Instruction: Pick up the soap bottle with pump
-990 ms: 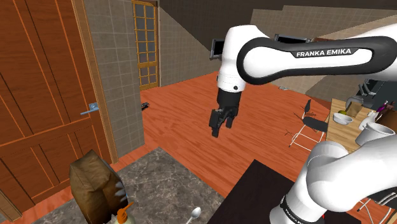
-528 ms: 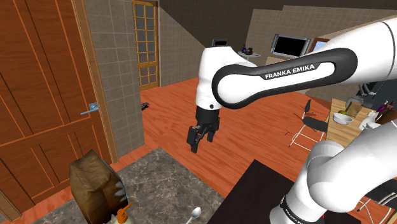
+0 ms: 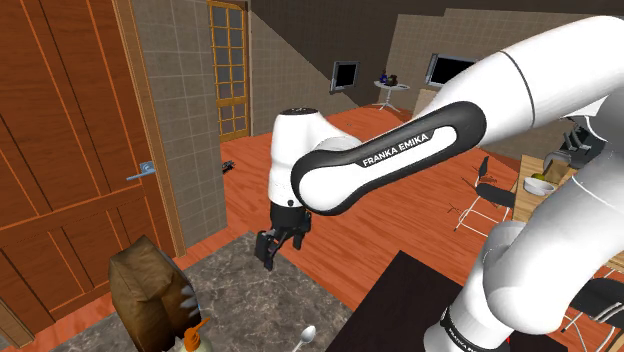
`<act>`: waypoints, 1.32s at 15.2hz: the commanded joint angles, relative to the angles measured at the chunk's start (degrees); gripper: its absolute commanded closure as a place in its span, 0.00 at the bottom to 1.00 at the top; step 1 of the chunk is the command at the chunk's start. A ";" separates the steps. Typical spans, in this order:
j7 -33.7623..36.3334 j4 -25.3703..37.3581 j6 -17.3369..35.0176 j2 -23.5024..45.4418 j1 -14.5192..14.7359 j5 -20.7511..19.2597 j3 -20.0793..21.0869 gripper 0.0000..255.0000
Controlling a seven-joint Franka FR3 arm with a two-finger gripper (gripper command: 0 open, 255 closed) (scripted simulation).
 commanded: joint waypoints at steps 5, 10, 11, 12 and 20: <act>7.70 6.17 8.36 14.05 0.95 -6.24 3.26 0.00; 15.07 13.52 12.46 25.74 4.08 -13.63 3.08 0.00; 16.40 15.23 13.00 28.04 4.98 -15.03 2.72 0.00; 17.66 17.01 13.44 30.31 5.93 -16.36 2.30 0.00; 23.92 31.23 14.90 45.80 13.24 -23.02 -1.51 0.00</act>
